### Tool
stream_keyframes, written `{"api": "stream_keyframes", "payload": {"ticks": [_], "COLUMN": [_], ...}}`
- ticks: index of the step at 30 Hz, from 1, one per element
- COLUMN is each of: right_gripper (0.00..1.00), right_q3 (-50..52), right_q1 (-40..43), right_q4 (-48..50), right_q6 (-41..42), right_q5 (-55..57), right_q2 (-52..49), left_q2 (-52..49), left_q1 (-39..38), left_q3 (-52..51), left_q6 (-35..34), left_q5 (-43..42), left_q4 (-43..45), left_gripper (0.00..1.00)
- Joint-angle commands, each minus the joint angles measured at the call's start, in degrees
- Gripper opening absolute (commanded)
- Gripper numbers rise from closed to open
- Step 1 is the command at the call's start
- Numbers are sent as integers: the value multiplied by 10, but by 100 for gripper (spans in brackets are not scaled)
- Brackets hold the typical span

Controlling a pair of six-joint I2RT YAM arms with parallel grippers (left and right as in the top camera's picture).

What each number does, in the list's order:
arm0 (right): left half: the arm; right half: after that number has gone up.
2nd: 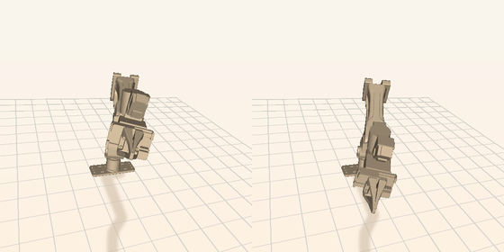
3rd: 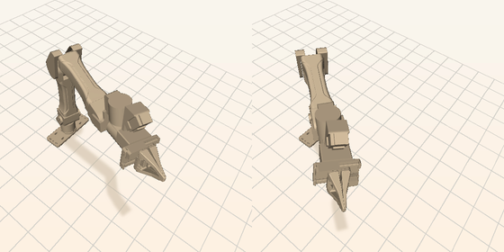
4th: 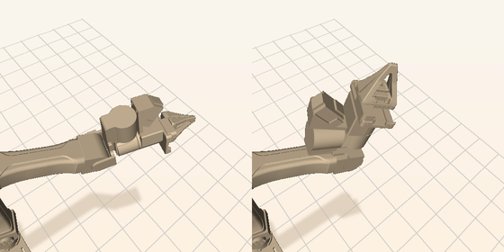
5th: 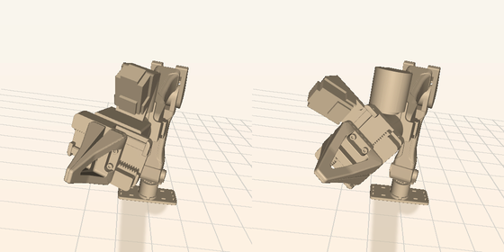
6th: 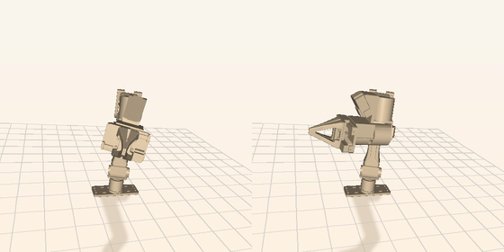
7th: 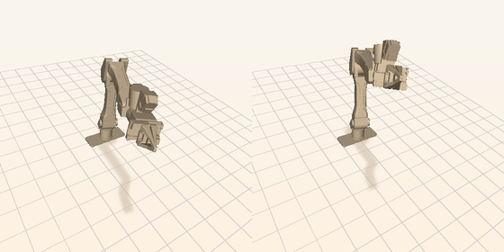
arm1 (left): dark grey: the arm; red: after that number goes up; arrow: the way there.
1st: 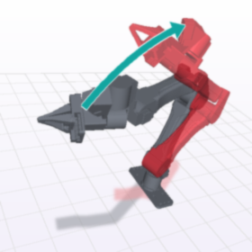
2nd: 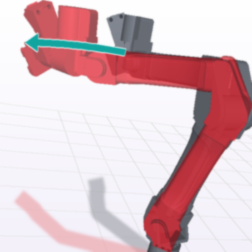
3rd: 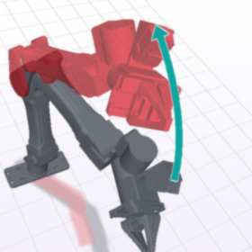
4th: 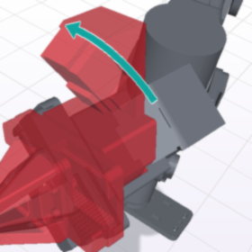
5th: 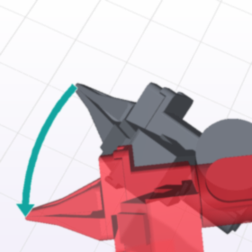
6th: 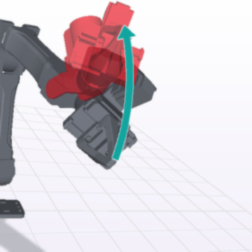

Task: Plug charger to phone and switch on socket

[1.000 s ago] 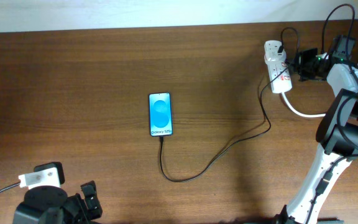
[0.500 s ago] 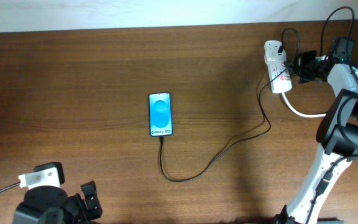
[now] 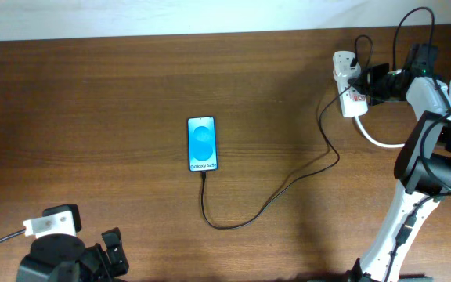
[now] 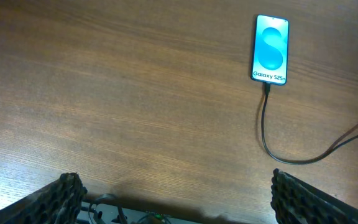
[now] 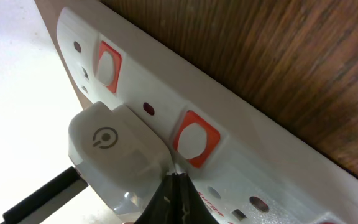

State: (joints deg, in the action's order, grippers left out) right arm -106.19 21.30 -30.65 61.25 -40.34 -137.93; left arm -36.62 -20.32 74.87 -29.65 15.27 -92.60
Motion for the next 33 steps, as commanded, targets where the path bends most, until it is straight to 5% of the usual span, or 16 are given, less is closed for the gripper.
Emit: {"api": "stream_keyframes", "payload": {"ticks": [1,33], "right_gripper": [4,4], "right_q3": [2,1], "right_q1": [-10,22], "right_q4": [-3,29], "right_q6": [-8,-34], "right_q5": [33,-47], "right_q2": [-5,21], "left_q2": [2,2], "left_q1": [-3,-3], "left_q3": [-2,-2], "left_q6": [-5,-5], "left_q5": [8,8], "left_q4": [-1,-1], "left_gripper": [100,99]}}
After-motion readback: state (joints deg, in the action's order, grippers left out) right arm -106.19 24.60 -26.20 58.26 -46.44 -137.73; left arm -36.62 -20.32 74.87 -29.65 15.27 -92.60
